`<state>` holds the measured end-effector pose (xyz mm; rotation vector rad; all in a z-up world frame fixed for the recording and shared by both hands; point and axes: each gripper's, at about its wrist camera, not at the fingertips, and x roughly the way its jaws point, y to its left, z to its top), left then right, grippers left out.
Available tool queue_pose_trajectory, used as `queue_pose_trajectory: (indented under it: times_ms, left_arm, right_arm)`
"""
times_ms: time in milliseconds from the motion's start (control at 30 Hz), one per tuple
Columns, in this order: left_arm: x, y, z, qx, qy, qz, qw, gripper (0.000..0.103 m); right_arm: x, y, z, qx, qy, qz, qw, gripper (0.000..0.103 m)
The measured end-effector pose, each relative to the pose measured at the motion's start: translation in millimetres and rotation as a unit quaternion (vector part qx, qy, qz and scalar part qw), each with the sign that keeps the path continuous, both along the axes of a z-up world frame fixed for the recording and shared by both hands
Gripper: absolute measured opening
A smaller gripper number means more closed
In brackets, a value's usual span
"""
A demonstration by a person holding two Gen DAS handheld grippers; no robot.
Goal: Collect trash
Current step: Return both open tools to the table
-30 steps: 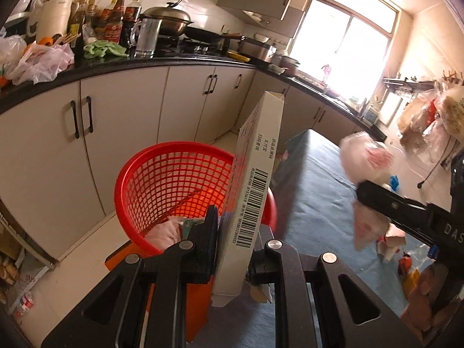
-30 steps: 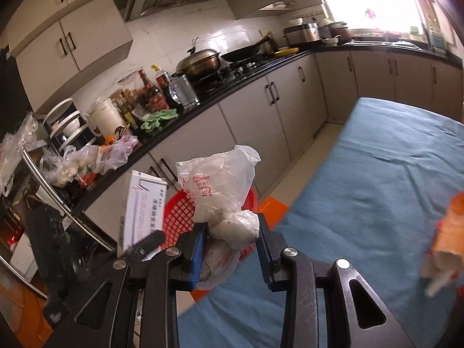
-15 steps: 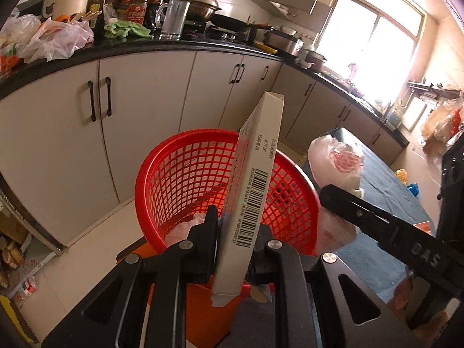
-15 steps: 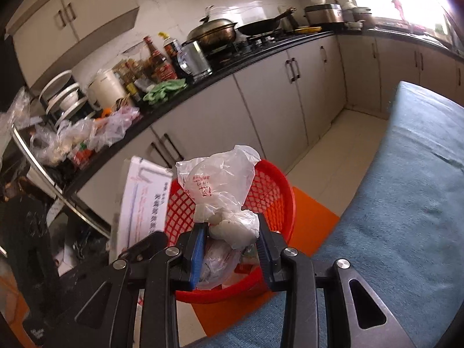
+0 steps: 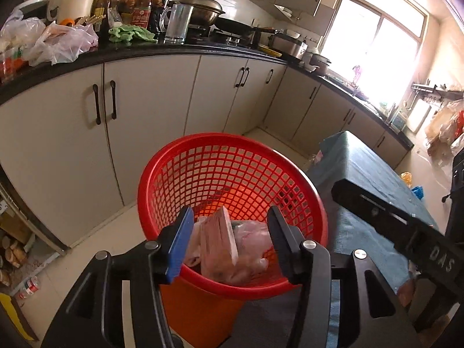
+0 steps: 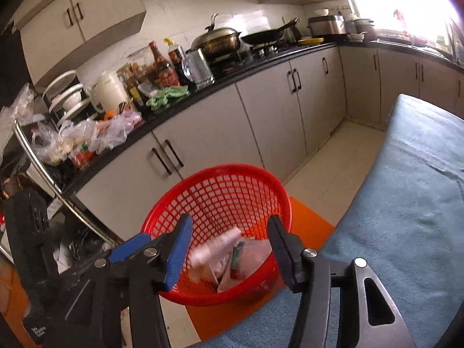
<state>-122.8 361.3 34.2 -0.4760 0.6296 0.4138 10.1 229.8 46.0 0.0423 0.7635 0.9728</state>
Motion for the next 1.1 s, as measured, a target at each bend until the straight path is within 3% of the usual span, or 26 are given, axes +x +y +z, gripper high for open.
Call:
queue_pose_trajectory:
  times_ms: [200, 467, 833, 1100]
  left_arm:
    - [-6.2, -7.6, 8.5, -0.007, -0.010, -0.011, 0.9999, 0.055]
    - [-10.7, -39.4, 31.0, 0.017, -0.023, -0.049, 0.9984, 0.060]
    - [6.9, -124.2, 59.9, 0.044, -0.037, -0.130, 0.9898, 0.069]
    - [22.8, -212.2, 71.4, 0.078, -0.020, -0.210, 0.9742, 0.075]
  right_arm:
    - [5.2, -13.7, 8.3, 0.015, -0.001, -0.032, 0.999, 0.058]
    - [-0.5, -56.0, 40.4, 0.029, 0.001, -0.088, 0.996, 0.058]
    - [-8.1, -180.0, 57.4, 0.038, 0.019, -0.154, 0.987, 0.058]
    - [-19.3, -293.5, 65.6, 0.059, -0.001, -0.231, 0.971, 0.062]
